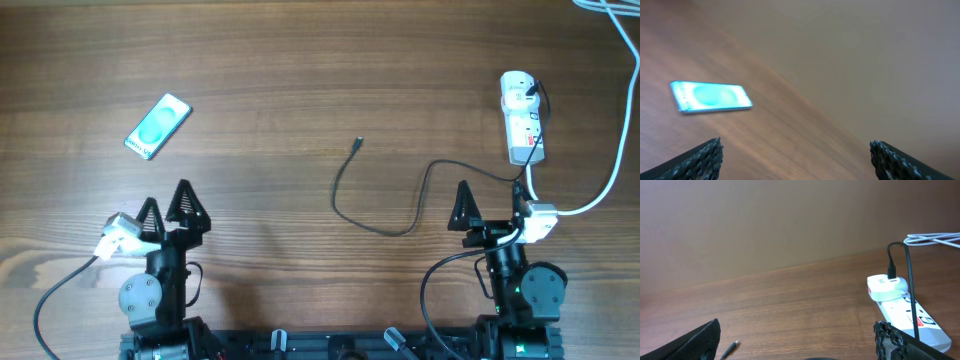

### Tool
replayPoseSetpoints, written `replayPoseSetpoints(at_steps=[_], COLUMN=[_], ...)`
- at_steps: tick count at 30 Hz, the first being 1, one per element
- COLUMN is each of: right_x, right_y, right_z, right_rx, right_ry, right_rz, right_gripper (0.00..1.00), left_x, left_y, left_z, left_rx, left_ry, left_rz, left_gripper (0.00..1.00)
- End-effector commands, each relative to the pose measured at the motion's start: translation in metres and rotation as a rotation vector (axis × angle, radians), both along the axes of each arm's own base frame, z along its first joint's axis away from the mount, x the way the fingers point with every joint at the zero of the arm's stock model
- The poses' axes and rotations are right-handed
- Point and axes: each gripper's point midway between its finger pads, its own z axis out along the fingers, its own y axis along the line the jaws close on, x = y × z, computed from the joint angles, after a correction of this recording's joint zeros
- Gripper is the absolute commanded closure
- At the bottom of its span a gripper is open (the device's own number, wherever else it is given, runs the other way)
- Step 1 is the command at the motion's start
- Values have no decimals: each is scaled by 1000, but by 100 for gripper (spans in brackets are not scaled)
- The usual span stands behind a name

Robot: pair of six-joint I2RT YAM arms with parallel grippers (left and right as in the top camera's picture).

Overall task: Plug charger to phone and switch on socket
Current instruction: 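Reach the left gripper forward to the white phone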

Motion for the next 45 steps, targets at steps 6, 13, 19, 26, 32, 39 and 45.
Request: replayPoseSetpoints(at_steps=[6, 13, 19, 26, 32, 39, 45], right_x=[-1, -1, -1, -1, -1, -1, -1], right_y=[-2, -2, -2, -2, -2, -2, -2], right_z=[4, 4, 4, 4, 4, 4, 4], right_rx=[-18, -18, -18, -18, -18, -18, -18], right_ry=[-18, -18, -18, -18, -18, -18, -18], right_rz=[-15, -15, -15, -15, -15, -15, -15], right_gripper=[0, 0, 0, 0, 0, 0, 0], left_x=[-5, 9, 42, 86, 100, 104, 118], left_y=[-24, -12, 4, 26, 30, 32, 53], left_z=[38, 66, 78, 62, 42, 40, 17], left_rx=[215, 374, 391, 355, 342, 564, 590], left_ry=[4, 215, 479, 720, 770, 775, 915], left_rz=[-137, -127, -147, -135, -146, -237, -281], left_gripper=[0, 1, 0, 0, 0, 0, 0])
